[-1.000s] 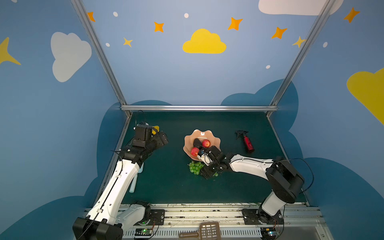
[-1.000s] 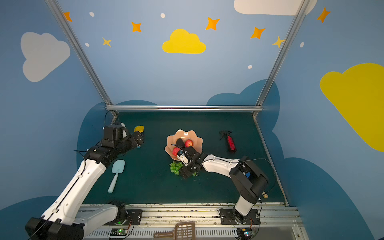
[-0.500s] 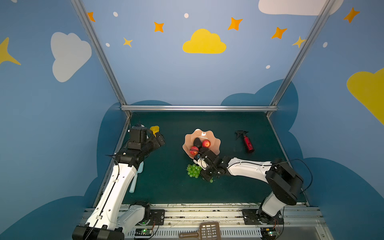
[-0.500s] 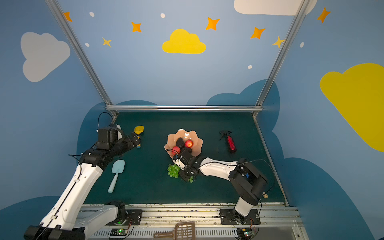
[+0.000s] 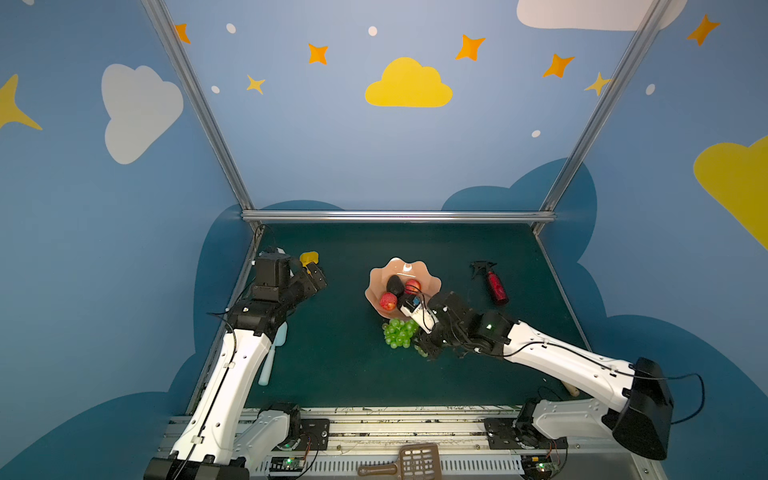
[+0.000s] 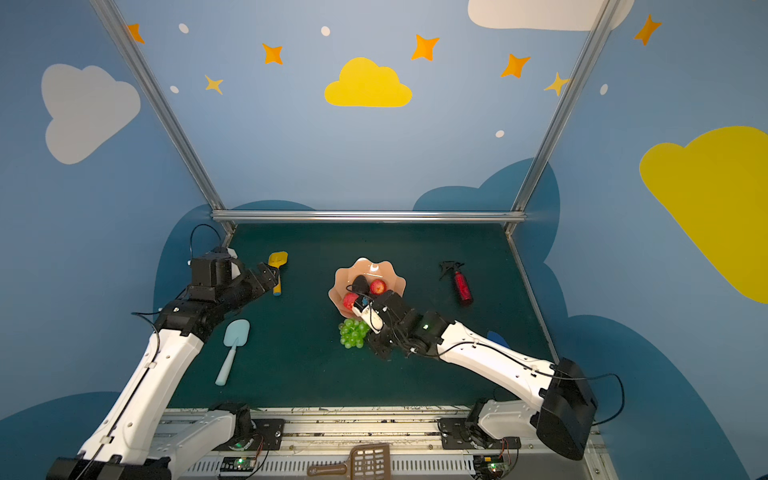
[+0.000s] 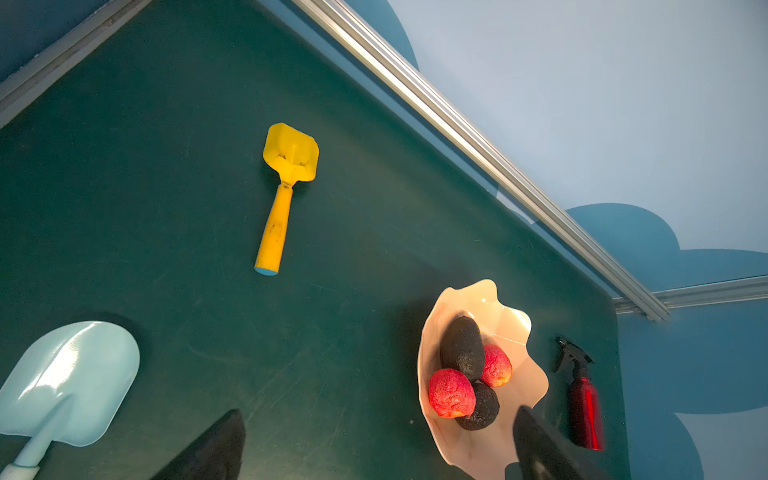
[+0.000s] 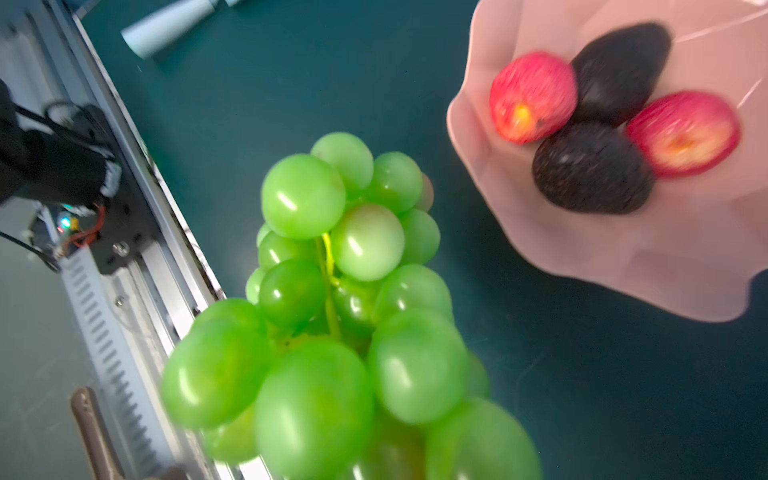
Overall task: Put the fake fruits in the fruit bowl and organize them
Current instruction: 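Grasp the green grapes with the right gripper while the left arm withdraws, then lay the green grapes on top of the fruit in the bowl with the right gripper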
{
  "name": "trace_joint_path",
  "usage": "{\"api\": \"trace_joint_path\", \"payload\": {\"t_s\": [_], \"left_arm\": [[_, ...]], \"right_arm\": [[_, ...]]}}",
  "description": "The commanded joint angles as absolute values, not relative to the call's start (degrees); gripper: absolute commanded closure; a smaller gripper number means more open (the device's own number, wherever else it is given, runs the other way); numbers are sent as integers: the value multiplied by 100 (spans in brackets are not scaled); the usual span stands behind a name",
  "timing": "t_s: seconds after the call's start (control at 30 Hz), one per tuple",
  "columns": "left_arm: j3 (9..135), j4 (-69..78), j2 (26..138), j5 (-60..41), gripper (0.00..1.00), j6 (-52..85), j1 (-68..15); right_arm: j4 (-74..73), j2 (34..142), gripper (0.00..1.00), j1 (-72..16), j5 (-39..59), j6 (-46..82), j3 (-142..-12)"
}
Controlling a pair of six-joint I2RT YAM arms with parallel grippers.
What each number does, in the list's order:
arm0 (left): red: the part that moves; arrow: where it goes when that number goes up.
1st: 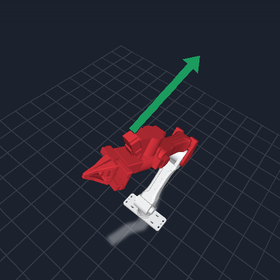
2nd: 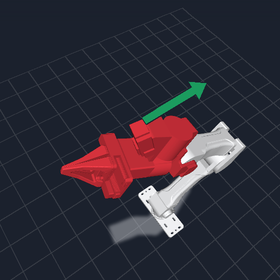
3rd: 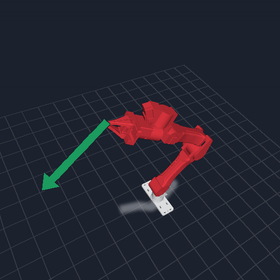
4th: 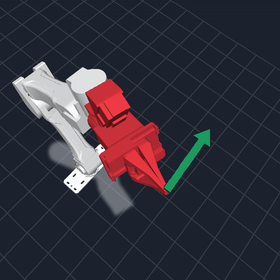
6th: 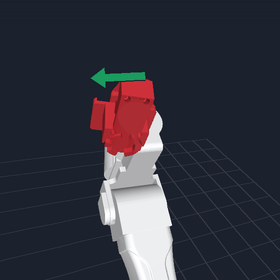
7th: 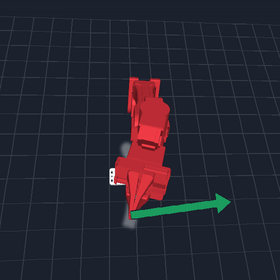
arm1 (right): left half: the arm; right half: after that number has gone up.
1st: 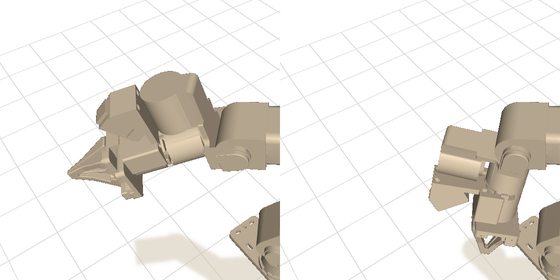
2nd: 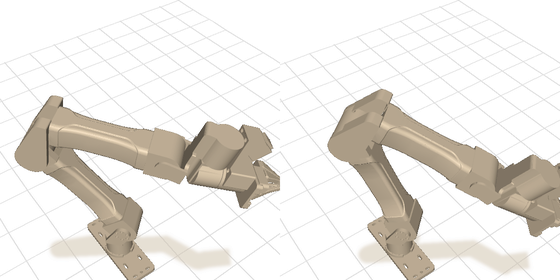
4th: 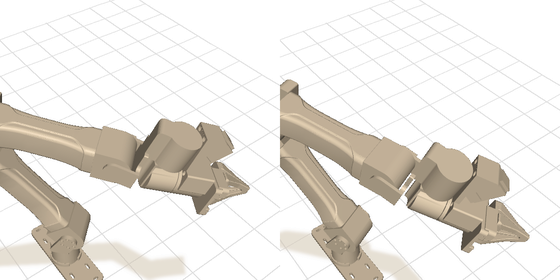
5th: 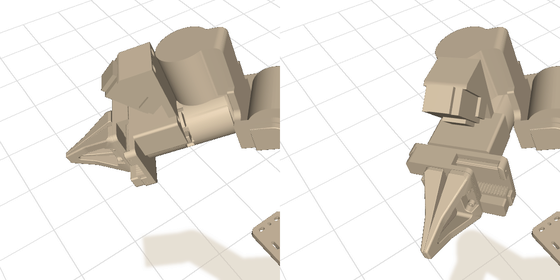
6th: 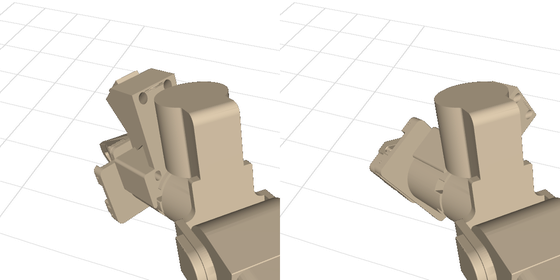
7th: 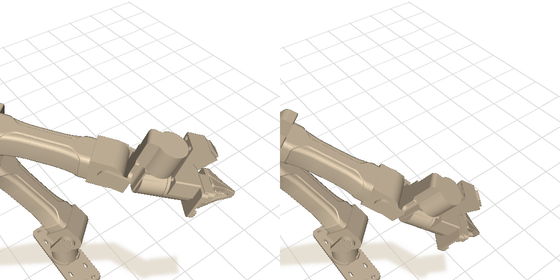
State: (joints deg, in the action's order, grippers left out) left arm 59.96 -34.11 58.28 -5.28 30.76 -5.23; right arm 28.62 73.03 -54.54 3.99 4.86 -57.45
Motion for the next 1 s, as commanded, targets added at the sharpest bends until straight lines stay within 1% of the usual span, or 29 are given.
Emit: {"api": "trace_joint_path", "payload": {"t_s": [0.0, 0.1, 0.2, 0.33, 0.47, 0.5, 0.53, 0.6, 0.67, 0.83, 0.97], "left_arm": [[5952, -3194, 5763, -431, 0, 3095, -498], [5883, -3063, 5740, -439, 0, 3128, -494], [5836, -2980, 5722, -431, 1, 3112, -495], [5783, -2859, 5667, -420, 0, 3054, -496], [5742, -2762, 5538, -185, 0, 2959, -493], [5710, -2698, 5503, -146, 0, 2937, -492], [5659, -2612, 5462, -145, 0, 2925, -495], [5561, -2412, 5390, -236, 0, 2912, -498], [5470, -2257, 5353, -282, 0, 2918, -494], [5370, -2132, 5344, -140, 1, 2810, -496], [5284, -1900, 5412, -129, 0, 2586, -497]], "right_arm": [[2549, 7445, 76, -5036, 310, 454, -6039], [2417, 7962, 76, -4552, 552, 465, -6465], [2348, 8565, 76, -4273, 695, 173, -6807], [2430, 9233, 76, -4037, 1019, -56, -7262], [2953, 9906, 74, -3899, 1195, -101, -7863], [3090, 10045, 72, -3873, 1200, -61, -7996], [3249, 10195, 69, -3844, 1218, 23, -8138], [3451, 10410, 57, -3780, 1378, 33, -8326], [3401, 10454, 49, -3745, 1398, 58, -8308], [3364, 10401, 40, -3631, 1377, 131, -8306], [3415, 10098, 33, -3545, 1325, 256, -8260]]}}
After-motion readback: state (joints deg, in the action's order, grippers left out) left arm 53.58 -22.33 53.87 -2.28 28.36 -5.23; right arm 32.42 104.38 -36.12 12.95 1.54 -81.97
